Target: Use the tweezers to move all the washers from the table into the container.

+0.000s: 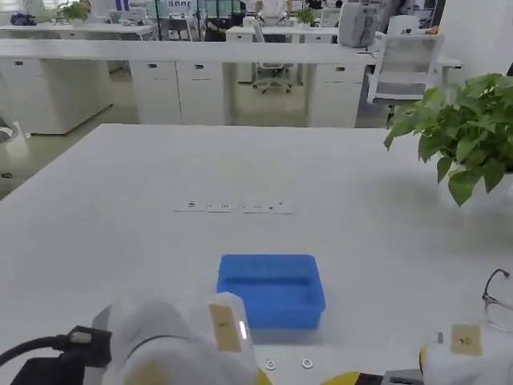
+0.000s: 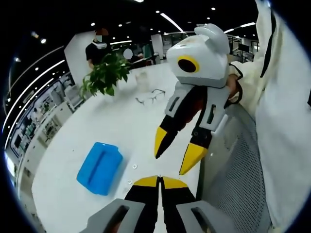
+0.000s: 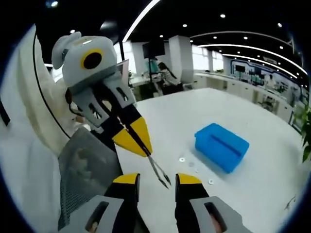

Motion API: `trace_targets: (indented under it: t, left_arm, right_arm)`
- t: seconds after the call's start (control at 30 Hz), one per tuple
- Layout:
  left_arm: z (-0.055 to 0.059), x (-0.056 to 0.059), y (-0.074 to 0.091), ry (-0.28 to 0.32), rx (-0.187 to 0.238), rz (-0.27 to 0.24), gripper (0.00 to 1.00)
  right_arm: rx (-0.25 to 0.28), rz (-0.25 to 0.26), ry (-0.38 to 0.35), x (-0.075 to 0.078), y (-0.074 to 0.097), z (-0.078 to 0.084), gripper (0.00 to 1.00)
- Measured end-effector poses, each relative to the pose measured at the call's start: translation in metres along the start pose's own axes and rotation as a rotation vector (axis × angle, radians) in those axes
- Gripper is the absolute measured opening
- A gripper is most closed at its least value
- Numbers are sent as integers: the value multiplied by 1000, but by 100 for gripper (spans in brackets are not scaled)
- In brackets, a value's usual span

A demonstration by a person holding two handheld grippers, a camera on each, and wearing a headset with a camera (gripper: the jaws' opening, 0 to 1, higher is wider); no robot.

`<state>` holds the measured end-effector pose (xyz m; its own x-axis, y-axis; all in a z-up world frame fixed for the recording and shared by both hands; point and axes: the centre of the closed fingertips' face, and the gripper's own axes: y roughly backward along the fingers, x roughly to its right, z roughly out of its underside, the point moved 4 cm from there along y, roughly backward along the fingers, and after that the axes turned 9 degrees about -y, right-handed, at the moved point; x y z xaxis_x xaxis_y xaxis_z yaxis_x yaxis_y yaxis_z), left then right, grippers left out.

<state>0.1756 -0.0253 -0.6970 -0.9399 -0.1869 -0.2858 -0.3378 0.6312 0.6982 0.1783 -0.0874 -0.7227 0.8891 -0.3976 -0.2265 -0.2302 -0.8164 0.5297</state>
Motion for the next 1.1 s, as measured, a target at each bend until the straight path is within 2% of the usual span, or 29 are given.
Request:
trace_targets:
  t: [0.2, 0.4, 0.53, 0.73, 0.93, 1.03, 1.1]
  left_arm:
    - [-11, 2, 20, -43, 3, -8, 0]
    - [-23, 4, 37, -49, 11, -6, 0]
    - [-30, 7, 44, -69, 15, -7, 0]
    - [-37, 10, 51, -83, 21, -20, 0]
    - [-41, 9, 55, -89, 29, -38, 0]
    - [-41, 7, 55, -82, 39, -61, 0]
    - [-41, 5, 54, -79, 68, -95, 0]
  right_arm:
    - [0, -80, 94, -15, -9, -18, 21]
    - [-8, -132, 150, -28, -14, -24, 18]
    - [1, -137, 192, -32, -17, -30, 15]
    - [37, -121, 204, -33, -16, -37, 6]
    - [66, -127, 216, -36, -11, -41, 5]
    - [56, -118, 228, -37, -11, -42, 4]
    - [55, -110, 241, -37, -11, -42, 3]
